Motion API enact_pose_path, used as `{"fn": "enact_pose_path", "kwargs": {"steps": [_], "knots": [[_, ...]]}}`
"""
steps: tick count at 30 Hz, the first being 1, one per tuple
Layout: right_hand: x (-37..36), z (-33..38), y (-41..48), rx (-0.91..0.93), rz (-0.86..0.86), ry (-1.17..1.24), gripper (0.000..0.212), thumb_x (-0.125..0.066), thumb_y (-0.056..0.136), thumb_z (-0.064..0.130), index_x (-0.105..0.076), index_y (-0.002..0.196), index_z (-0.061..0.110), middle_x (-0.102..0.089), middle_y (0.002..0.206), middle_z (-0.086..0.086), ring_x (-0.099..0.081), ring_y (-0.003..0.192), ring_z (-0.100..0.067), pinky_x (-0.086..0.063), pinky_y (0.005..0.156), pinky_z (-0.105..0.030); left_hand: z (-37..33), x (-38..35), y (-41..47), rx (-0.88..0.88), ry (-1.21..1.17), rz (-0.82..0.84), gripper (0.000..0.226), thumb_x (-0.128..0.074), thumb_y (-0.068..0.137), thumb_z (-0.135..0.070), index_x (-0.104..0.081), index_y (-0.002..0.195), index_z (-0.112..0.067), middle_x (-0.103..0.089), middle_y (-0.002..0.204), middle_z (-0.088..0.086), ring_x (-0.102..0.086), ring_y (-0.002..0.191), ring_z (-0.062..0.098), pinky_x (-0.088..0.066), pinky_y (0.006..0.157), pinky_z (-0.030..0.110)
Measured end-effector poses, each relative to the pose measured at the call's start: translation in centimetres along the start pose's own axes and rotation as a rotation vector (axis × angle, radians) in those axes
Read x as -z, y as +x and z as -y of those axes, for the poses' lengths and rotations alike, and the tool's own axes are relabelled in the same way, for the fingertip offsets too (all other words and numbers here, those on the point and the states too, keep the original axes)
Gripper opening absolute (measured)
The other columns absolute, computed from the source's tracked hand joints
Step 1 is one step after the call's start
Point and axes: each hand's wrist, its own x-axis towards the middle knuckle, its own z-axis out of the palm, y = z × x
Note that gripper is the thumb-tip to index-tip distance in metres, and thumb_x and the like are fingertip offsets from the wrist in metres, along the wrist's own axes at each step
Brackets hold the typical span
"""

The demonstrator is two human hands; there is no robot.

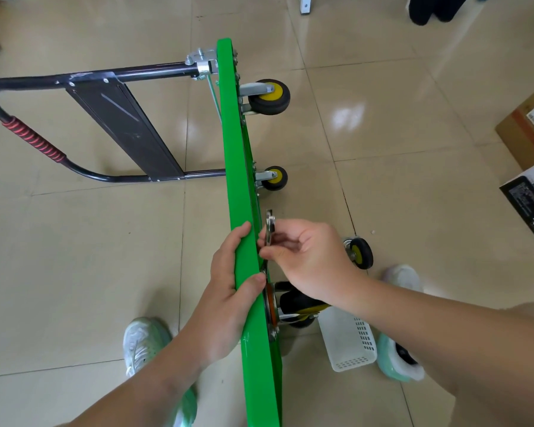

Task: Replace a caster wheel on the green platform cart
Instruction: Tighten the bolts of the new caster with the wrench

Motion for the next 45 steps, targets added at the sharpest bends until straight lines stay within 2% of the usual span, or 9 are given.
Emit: {"fn": "enact_pose_path", "kwargs": {"steps": [3,8,13,16,24,29,32,40,45], "knots": [[0.3,-0.4,-0.4,0.036,-0.028,-0.018,0.036,-0.071,0.084,-0.008,-0.071,0.091,0.027,-0.076,0.088,0.002,-0.075,0.088,-0.015,-0.059,0.087,-0.029,0.0,-0.1,0.0,0.0,0.001,0.0,0.071,-0.057,0.081,-0.052,-0.028,0.145,-0.068,-0.037,0.156,-0.008,-0.043,0.143,0.013,-0.036,0.121,0.05],[0.5,-0.6,-0.2,0.039,-0.04,-0.048,0.033,-0.071,0.084,-0.008,-0.071,0.092,0.024,-0.076,0.091,-0.002,-0.075,0.089,-0.017,-0.059,0.09,-0.033,-0.2,-0.2,-0.1,-0.011,0.032,-0.012,0.069,-0.055,0.089,-0.035,-0.028,0.143,-0.068,-0.036,0.155,-0.013,-0.041,0.141,0.001,-0.034,0.122,0.04],[0.1,-0.3,0.8,-0.025,-0.065,0.002,0.043,-0.07,0.085,-0.008,-0.07,0.086,0.035,-0.076,0.082,0.012,-0.074,0.085,-0.008,-0.059,0.089,-0.031,-0.1,-0.2,0.0,-0.013,0.014,-0.014,0.071,-0.056,0.081,-0.053,-0.028,0.145,-0.067,-0.034,0.158,-0.013,-0.04,0.145,0.008,-0.033,0.123,0.048],[-0.1,-0.1,0.3,-0.014,-0.016,-0.001,0.034,-0.071,0.085,-0.005,-0.075,0.095,0.027,-0.077,0.091,0.007,-0.075,0.091,-0.013,-0.059,0.091,-0.036,-0.1,-0.1,-0.1,-0.014,-0.002,-0.011,0.071,-0.056,0.08,-0.054,-0.029,0.144,-0.068,-0.036,0.156,-0.013,-0.043,0.143,0.01,-0.035,0.122,0.049],[0.9,-0.6,0.5,-0.033,-0.096,0.068,0.036,-0.072,0.082,-0.011,-0.072,0.087,0.025,-0.076,0.079,0.008,-0.074,0.08,-0.008,-0.058,0.08,-0.021,-0.2,-0.1,-0.1,0.001,0.007,-0.001,0.07,-0.056,0.08,-0.055,-0.028,0.142,-0.071,-0.038,0.155,-0.008,-0.045,0.141,0.014,-0.036,0.121,0.05],[0.3,-0.5,0.9,-0.052,-0.039,0.101,0.037,-0.072,0.082,-0.011,-0.071,0.091,0.025,-0.076,0.084,0.005,-0.074,0.086,-0.013,-0.059,0.088,-0.032,-0.5,-0.2,-0.2,-0.01,0.035,-0.009,0.068,-0.055,0.09,-0.037,-0.027,0.141,-0.07,-0.034,0.157,-0.016,-0.039,0.144,0.003,-0.032,0.124,0.043],[0.3,-0.5,0.9,-0.07,-0.022,0.134,0.034,-0.072,0.082,-0.011,-0.072,0.09,0.021,-0.075,0.087,0.0,-0.074,0.087,-0.016,-0.06,0.087,-0.032,-0.6,-0.2,-0.2,-0.014,0.038,-0.008,0.067,-0.056,0.088,-0.042,-0.026,0.141,-0.07,-0.032,0.157,-0.02,-0.035,0.144,-0.002,-0.029,0.125,0.038],[0.8,-0.8,2.0,-0.148,-0.04,0.138,0.03,-0.07,0.086,-0.008,-0.07,0.093,0.022,-0.075,0.086,0.001,-0.074,0.081,-0.008,-0.059,0.074,-0.022,-0.4,-0.2,-0.1,-0.02,0.016,-0.023,0.068,-0.056,0.081,-0.053,-0.029,0.141,-0.07,-0.035,0.156,-0.015,-0.04,0.144,0.006,-0.03,0.124,0.046],[0.3,-1.2,3.4,-0.194,-0.046,0.117,0.031,-0.071,0.087,-0.003,-0.071,0.09,0.028,-0.076,0.086,0.0,-0.075,0.084,-0.016,-0.062,0.08,-0.035,-0.4,-0.2,-0.2,-0.012,0.004,-0.014,0.068,-0.056,0.079,-0.056,-0.029,0.14,-0.071,-0.035,0.156,-0.013,-0.043,0.142,0.01,-0.034,0.122,0.049]]}}
